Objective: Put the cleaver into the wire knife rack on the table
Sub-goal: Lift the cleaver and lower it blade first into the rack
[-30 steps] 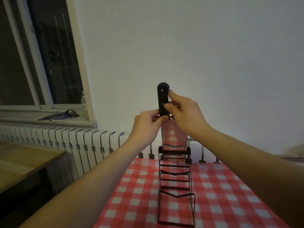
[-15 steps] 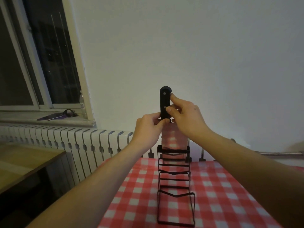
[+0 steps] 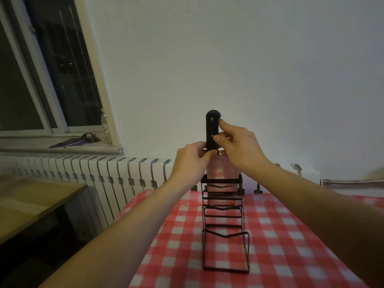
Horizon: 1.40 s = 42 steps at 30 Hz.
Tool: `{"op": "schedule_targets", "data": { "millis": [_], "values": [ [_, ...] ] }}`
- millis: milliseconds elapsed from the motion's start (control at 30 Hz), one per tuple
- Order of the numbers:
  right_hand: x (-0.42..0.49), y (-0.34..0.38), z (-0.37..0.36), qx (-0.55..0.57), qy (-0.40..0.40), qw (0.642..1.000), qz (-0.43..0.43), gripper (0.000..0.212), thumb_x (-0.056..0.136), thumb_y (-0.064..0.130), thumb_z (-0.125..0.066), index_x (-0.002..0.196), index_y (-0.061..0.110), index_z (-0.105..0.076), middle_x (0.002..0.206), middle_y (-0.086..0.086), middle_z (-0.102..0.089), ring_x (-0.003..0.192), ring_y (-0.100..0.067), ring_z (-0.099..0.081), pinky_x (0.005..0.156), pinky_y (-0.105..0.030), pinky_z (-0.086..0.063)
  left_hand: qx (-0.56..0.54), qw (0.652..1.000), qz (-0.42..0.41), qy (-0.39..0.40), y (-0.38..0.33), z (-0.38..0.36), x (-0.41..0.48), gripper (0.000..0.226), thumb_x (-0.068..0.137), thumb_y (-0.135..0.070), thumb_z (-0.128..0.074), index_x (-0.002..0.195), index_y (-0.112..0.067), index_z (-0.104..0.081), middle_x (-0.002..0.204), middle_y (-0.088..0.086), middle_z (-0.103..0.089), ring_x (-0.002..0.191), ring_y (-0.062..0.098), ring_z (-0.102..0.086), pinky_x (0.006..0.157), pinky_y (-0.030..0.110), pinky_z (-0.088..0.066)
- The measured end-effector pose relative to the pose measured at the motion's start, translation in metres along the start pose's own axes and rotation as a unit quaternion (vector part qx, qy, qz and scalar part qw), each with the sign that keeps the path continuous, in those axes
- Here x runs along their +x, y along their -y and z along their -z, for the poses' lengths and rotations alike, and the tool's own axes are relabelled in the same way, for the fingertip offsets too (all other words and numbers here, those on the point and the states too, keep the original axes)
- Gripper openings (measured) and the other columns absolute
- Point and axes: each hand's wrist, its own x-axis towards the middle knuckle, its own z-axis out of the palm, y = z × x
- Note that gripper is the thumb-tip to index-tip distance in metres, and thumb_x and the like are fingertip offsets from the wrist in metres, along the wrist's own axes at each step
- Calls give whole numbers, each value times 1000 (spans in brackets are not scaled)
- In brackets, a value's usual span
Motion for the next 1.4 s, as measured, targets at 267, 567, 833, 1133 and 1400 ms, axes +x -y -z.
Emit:
{"op": "schedule_targets", "data": {
  "millis": [267, 567, 833, 1133, 1400],
  "values": [
    [-6, -8, -5, -6, 2, 1000, -4, 44, 99, 20, -54, 142, 28, -48, 102, 0, -74, 96, -20, -67, 86, -43, -56, 12, 1000, -2, 10, 10, -5, -4, 19, 95, -33, -64, 109, -27, -75, 82, -9, -76, 76, 6, -71, 68, 24, -56],
    [-15, -20, -13, 10, 11, 1000, -21, 41, 98, 20, -55, 138, 31, -52, 99, 2, -75, 92, -18, -68, 86, -42, -55, 15, 1000, 3, 24, 22, -8, -10, 20, 93, -33, -65, 108, -24, -76, 79, -11, -76, 74, 4, -71, 69, 26, -56],
    [-21, -36, -20, -20, 4, 1000, -22, 41, 98, 24, -55, 138, 35, -51, 94, 9, -73, 81, -8, -65, 66, -18, -46, 35, 999, 0, 30, 32, -17, -15, 19, 93, -32, -66, 107, -24, -76, 78, -16, -73, 78, 3, -70, 78, 29, -57],
    [-27, -48, -24, -21, 15, 999, -24, 38, 99, 25, -54, 135, 38, -51, 94, 10, -73, 77, -2, -62, 59, -13, -42, 31, 999, -7, 40, 41, -22, -18, 19, 92, -30, -68, 107, -25, -78, 81, -13, -77, 77, -1, -71, 71, 21, -55],
    [-30, -54, -31, -18, 15, 999, -35, 38, 98, 26, -54, 133, 43, -51, 90, 16, -73, 80, -6, -66, 64, -13, -49, 66, 997, -14, 34, 46, -21, -23, 21, 91, -33, -68, 109, -26, -77, 87, -11, -75, 84, 2, -69, 76, 25, -54]
  ]
}}
